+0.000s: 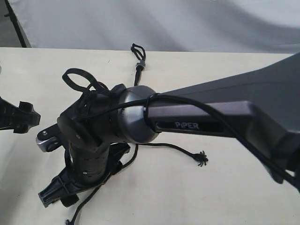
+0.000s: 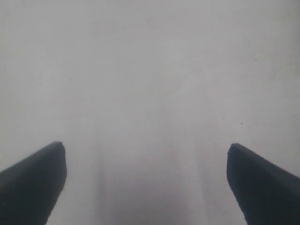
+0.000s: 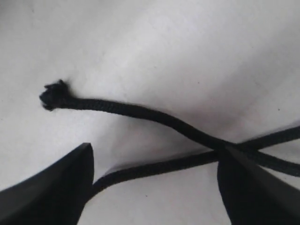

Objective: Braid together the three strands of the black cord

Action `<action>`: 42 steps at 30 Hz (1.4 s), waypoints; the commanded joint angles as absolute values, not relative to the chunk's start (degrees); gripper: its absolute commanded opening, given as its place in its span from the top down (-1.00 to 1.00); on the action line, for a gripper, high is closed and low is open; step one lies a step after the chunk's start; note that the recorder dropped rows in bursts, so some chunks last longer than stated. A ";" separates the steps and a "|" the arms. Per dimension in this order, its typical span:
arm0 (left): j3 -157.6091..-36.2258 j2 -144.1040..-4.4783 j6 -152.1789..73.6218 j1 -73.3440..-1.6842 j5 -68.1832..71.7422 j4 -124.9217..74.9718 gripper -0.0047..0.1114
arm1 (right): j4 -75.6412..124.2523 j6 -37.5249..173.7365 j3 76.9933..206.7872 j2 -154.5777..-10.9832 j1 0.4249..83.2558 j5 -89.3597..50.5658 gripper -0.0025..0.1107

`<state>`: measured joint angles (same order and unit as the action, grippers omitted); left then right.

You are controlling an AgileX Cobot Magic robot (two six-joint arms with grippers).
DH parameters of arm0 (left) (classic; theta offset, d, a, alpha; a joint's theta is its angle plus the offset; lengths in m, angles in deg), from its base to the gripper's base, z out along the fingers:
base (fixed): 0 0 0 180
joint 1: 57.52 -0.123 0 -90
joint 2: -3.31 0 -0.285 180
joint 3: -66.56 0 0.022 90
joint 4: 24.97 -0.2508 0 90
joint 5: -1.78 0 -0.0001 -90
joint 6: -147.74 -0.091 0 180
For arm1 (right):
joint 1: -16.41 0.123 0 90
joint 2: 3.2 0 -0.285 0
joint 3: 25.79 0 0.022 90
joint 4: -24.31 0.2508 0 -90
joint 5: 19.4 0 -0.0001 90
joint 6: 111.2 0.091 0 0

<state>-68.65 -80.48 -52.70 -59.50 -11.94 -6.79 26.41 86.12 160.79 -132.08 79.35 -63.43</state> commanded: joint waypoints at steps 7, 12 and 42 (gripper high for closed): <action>-68.65 -79.94 -52.35 -59.68 -12.04 -6.39 -0.57 | 23.58 87.02 161.49 -134.85 79.33 -73.83 -0.27; -68.65 -79.94 -52.35 -59.68 -12.04 -6.39 -0.57 | 20.31 84.12 161.49 -134.85 79.33 -80.49 -0.27; -60.13 -79.94 -81.21 -38.02 -20.63 21.38 -0.52 | 29.47 63.59 148.17 -129.22 70.67 -66.54 0.96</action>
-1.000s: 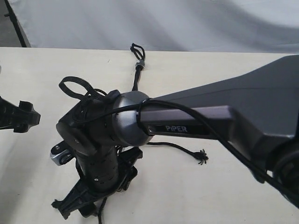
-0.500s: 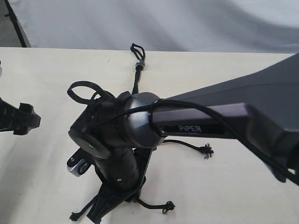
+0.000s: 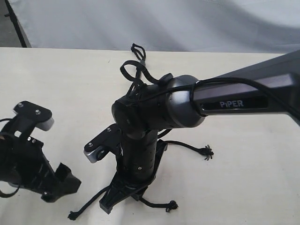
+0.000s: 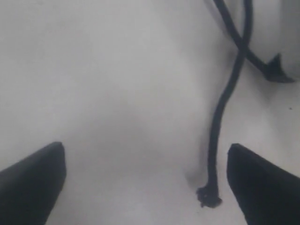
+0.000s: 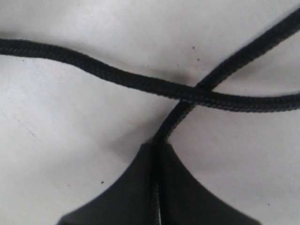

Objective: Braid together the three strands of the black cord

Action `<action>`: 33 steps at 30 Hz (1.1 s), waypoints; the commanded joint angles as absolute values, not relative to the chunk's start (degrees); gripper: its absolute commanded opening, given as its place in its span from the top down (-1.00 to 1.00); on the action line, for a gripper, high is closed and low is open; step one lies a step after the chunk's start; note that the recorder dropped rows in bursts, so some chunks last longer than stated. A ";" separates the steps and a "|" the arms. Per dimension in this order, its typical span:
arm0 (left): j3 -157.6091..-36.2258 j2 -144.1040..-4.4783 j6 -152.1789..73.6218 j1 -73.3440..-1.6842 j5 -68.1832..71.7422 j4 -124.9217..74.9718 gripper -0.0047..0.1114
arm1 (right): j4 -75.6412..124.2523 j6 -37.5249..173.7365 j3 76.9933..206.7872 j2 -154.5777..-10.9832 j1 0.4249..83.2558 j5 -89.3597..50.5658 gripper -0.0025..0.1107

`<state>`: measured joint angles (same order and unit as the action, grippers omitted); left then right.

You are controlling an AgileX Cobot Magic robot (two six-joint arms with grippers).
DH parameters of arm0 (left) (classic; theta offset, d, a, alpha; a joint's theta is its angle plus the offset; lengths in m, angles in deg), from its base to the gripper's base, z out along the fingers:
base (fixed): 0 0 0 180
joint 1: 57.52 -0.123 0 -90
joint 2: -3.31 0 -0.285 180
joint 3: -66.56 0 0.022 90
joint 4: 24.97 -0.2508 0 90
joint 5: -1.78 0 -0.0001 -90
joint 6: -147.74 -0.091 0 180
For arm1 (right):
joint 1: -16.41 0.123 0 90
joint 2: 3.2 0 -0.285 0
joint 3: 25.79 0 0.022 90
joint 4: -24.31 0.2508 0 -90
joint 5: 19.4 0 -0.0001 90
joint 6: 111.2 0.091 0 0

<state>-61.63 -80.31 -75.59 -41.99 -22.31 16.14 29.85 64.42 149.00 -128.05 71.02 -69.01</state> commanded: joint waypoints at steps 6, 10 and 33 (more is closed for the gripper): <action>-58.36 -79.94 -84.20 -35.67 -17.61 25.35 0.67 | 29.47 63.46 148.17 -129.22 70.67 -66.54 0.96; -57.99 -79.94 -85.06 -35.67 -17.16 26.04 0.88 | 29.47 63.42 148.17 -129.22 70.67 -66.54 0.96; -53.81 -87.06 -126.08 -35.67 -24.13 61.69 0.88 | 29.58 63.45 148.17 -129.22 70.67 -66.75 0.96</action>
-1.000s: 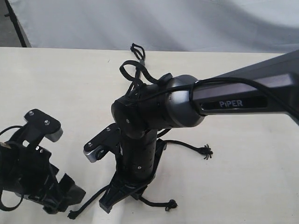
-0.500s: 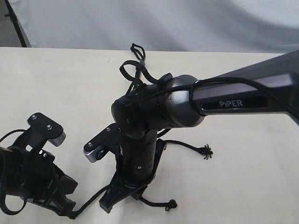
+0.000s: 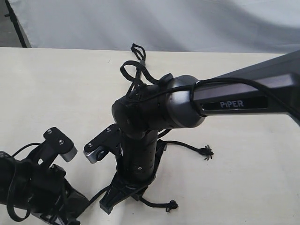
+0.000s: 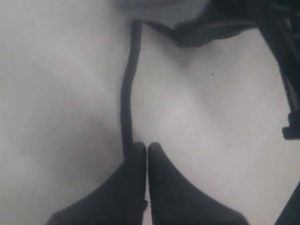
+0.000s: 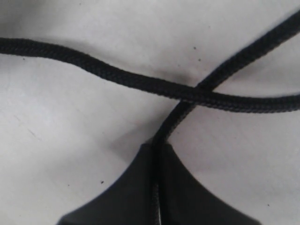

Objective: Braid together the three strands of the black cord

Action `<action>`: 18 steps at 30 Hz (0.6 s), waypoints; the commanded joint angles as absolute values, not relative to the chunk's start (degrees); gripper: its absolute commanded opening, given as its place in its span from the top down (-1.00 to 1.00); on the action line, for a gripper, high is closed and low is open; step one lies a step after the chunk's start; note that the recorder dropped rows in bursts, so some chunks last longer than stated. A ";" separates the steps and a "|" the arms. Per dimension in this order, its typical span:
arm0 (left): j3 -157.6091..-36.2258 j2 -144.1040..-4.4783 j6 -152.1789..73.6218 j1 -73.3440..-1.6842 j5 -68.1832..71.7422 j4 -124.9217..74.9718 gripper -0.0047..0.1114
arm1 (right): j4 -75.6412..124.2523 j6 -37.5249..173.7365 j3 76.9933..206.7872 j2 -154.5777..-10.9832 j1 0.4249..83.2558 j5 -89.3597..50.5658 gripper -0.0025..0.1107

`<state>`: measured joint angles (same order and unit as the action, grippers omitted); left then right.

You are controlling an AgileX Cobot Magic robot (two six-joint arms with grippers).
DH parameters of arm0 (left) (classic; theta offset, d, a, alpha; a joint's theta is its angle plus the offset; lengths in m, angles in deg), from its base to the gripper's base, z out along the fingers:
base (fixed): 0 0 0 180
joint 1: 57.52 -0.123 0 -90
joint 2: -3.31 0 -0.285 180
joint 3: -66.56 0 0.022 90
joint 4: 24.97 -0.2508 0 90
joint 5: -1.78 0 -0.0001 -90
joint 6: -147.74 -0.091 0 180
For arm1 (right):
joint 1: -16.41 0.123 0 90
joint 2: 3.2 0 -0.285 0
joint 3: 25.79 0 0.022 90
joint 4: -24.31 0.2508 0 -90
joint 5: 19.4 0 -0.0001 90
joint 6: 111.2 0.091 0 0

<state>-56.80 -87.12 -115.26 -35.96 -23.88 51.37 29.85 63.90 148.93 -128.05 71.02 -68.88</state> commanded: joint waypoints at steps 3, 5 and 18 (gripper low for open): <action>-52.54 -87.06 -132.14 -35.67 -23.62 67.57 0.88 | 29.58 63.85 148.17 -129.22 70.67 -66.76 0.96; -52.30 -87.06 -133.14 -35.67 -23.62 68.44 0.88 | 29.58 63.79 148.17 -129.22 70.67 -66.98 0.96; -51.68 -93.19 -137.18 -35.67 -22.39 71.67 0.88 | 29.58 63.79 148.17 -129.22 70.67 -67.83 0.96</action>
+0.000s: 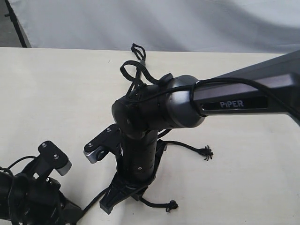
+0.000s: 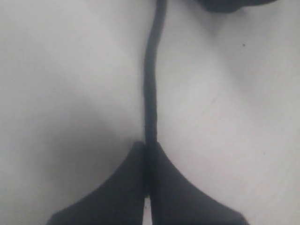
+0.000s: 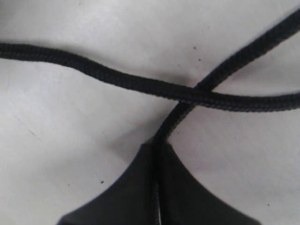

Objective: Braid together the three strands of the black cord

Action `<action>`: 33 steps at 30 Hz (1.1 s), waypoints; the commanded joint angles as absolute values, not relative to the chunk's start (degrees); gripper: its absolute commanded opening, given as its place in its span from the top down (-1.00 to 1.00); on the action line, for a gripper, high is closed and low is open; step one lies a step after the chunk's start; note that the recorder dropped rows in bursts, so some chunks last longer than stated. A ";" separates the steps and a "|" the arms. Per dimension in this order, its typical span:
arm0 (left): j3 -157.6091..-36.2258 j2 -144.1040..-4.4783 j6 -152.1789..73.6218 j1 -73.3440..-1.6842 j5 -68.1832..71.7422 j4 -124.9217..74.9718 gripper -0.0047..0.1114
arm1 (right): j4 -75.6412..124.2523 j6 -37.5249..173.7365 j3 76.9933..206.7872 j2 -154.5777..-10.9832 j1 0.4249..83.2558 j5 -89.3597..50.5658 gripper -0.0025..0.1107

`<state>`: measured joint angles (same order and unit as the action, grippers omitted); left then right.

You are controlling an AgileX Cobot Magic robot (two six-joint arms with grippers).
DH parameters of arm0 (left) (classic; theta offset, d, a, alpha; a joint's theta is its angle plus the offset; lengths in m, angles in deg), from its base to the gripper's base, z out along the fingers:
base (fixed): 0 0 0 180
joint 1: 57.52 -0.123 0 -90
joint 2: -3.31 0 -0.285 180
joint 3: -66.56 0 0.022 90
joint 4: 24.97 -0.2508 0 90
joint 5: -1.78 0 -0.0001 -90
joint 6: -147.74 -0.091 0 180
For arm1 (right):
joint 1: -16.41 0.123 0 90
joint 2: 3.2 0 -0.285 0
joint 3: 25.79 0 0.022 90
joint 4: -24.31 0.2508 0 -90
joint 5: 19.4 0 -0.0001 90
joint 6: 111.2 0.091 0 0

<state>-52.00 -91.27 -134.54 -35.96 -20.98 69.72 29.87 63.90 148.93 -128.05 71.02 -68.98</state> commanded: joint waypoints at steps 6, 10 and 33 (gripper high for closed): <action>-51.68 -93.71 -136.83 -35.67 -16.33 74.89 0.88 | 29.58 63.79 148.17 -129.22 70.67 -67.93 0.96; -51.68 -93.71 -134.67 -35.67 -11.93 74.97 0.88 | 29.58 63.79 148.17 -129.22 70.67 -69.64 0.96; -51.68 -93.71 -120.62 -35.67 11.31 74.97 0.88 | 29.58 63.43 148.17 -129.22 70.67 -73.27 0.96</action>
<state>-53.35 -91.95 -121.55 -35.72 6.80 74.81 30.08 63.91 148.93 -128.05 71.02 -71.17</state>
